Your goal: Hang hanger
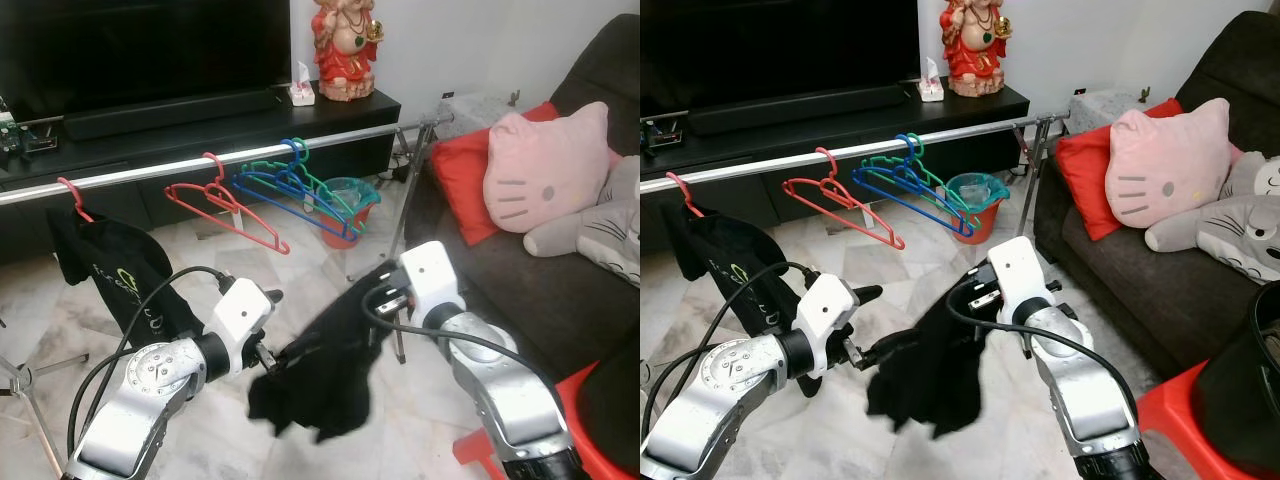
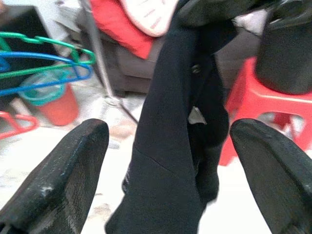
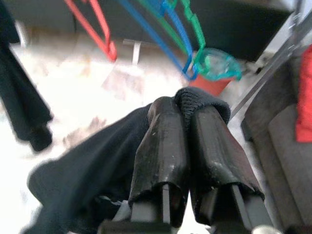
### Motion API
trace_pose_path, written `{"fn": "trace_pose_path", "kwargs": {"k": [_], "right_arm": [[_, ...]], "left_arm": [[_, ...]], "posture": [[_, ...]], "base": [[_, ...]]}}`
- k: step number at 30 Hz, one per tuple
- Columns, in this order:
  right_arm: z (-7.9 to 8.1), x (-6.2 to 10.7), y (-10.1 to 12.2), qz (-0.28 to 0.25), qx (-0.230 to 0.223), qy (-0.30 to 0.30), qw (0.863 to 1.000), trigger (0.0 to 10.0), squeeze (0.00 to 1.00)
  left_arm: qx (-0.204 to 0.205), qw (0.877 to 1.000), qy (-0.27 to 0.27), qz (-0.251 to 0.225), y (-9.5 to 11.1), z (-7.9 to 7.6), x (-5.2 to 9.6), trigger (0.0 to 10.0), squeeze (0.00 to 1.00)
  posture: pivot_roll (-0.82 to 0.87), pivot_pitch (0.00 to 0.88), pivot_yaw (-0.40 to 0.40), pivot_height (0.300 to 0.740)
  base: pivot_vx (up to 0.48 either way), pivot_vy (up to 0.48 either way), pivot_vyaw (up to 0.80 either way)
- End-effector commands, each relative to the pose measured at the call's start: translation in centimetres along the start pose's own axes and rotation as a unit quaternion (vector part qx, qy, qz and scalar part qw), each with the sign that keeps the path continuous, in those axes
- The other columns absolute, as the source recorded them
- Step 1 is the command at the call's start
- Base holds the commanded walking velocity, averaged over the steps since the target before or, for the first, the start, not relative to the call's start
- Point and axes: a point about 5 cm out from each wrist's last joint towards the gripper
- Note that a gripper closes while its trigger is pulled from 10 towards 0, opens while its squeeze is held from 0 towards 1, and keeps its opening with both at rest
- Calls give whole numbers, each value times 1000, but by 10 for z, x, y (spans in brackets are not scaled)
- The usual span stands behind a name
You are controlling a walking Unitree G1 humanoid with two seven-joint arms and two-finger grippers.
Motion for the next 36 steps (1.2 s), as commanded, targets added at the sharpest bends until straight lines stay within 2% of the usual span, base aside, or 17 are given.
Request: {"fn": "trace_pose_path", "kwargs": {"k": [1, 6, 9, 15, 21, 22, 23, 31, 36], "right_arm": [[-2, -2, 9, -10, 14, 1, 1000, 10000, 0], [23, -18, 16, 10, 23, 59, 998, 10000, 0], [32, -22, 14, 19, 25, 75, 997, 10000, 0], [51, -23, 24, 13, 21, 102, 994, 10000, 0], [56, -23, 26, 11, 23, 109, 994, 10000, 0], [56, -23, 27, 10, 23, 109, 994, 10000, 0], [56, -23, 28, 9, 24, 109, 994, 10000, 0], [56, -26, 41, -6, 36, 110, 993, 10000, 0], [58, -27, 50, -19, 40, 116, 992, 10000, 0]], "left_arm": [[-1, 1000, -15, 1, 3, -1, -2, 10000, 0], [-4, 996, -86, 22, 5, -11, -7, 10000, 0], [-14, 995, -99, 32, 3, -15, -10, 10000, 0], [-19, 998, -65, 20, 3, -14, -23, 10000, 0], [-13, 999, -39, 18, 4, -16, -30, 10000, 0], [-13, 999, -40, 19, 4, -16, -31, 10000, 545], [-11, 999, -36, 23, 3, -16, -31, 10000, 1000], [-27, 998, -11, 55, -6, -8, -27, 10000, 1000], [-51, 996, -18, 76, -11, 1, -22, 10000, 1000]], "posture": [[-27, 0, -29, 740], [-24, 0, -28, 740], [-20, 0, -29, 740], [-19, 0, -32, 740], [-22, 0, -31, 740], [-22, 0, -31, 740], [-21, 0, -33, 740], [-15, 0, -34, 740], [-15, 0, -33, 740]], "base": [[0, 0, 0], [0, 0, 0], [0, 0, 0], [0, 0, 0], [0, 0, 0], [0, 0, 0], [0, 0, 0], [0, 0, 0], [0, 0, 0]]}}
Point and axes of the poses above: a point about 5 cm out from each wrist's last joint towards the gripper, its own x axis pointing back from the gripper into the wrist, its own y axis along the axis of the wrist's last joint, z = x × y, and after that the axes turned 3 degrees about x, right-handed
